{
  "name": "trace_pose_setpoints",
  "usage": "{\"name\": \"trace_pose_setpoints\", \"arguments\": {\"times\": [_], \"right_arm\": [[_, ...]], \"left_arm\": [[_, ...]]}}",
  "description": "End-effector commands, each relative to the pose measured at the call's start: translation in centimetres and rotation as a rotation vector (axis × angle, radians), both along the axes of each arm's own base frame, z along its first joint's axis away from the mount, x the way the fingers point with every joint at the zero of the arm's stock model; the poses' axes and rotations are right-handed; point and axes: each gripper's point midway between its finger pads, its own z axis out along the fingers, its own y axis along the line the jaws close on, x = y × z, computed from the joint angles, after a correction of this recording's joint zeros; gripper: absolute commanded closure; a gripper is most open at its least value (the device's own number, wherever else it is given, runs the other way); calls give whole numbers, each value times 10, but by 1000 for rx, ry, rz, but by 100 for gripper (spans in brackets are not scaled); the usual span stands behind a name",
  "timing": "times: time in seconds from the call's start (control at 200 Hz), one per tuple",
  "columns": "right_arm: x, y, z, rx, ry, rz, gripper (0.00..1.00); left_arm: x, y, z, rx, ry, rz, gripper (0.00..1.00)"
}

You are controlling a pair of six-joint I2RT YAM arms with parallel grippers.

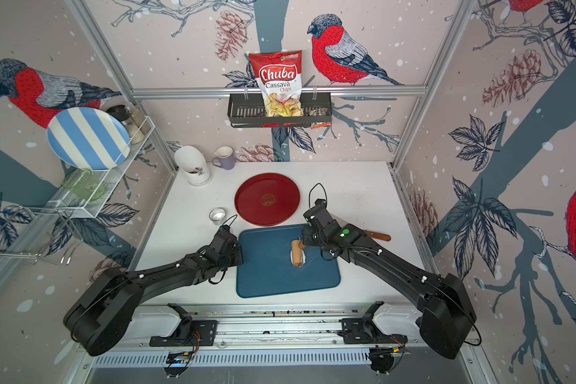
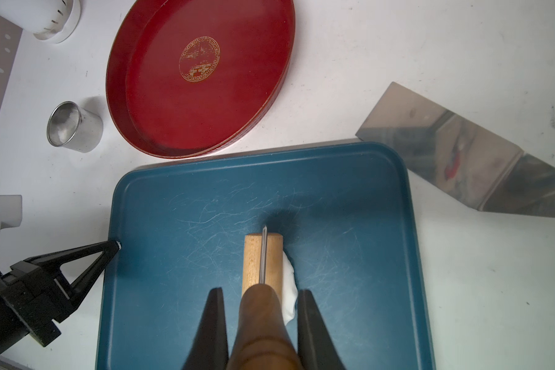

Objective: Roll out the dumpling wrappers from the dough
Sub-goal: Flatten out the dough on the work surface.

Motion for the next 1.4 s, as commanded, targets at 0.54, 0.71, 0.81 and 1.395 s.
{"name": "trace_pose_setpoints", "arguments": {"times": [0.54, 0.71, 0.81, 1.395], "right_arm": [[-31, -72, -27, -254, 148, -22, 100], [-34, -55, -33, -227, 162, 24, 100], [-39, -41, -44, -211, 196, 64, 100], [-24, -75, -20, -218, 145, -16, 100]], "left_arm": [[-5, 8, -4, 30, 18, 11, 100], [-5, 8, -4, 33, 19, 15, 100], [-6, 9, -5, 34, 21, 16, 100], [-5, 11, -4, 40, 20, 28, 100]]}}
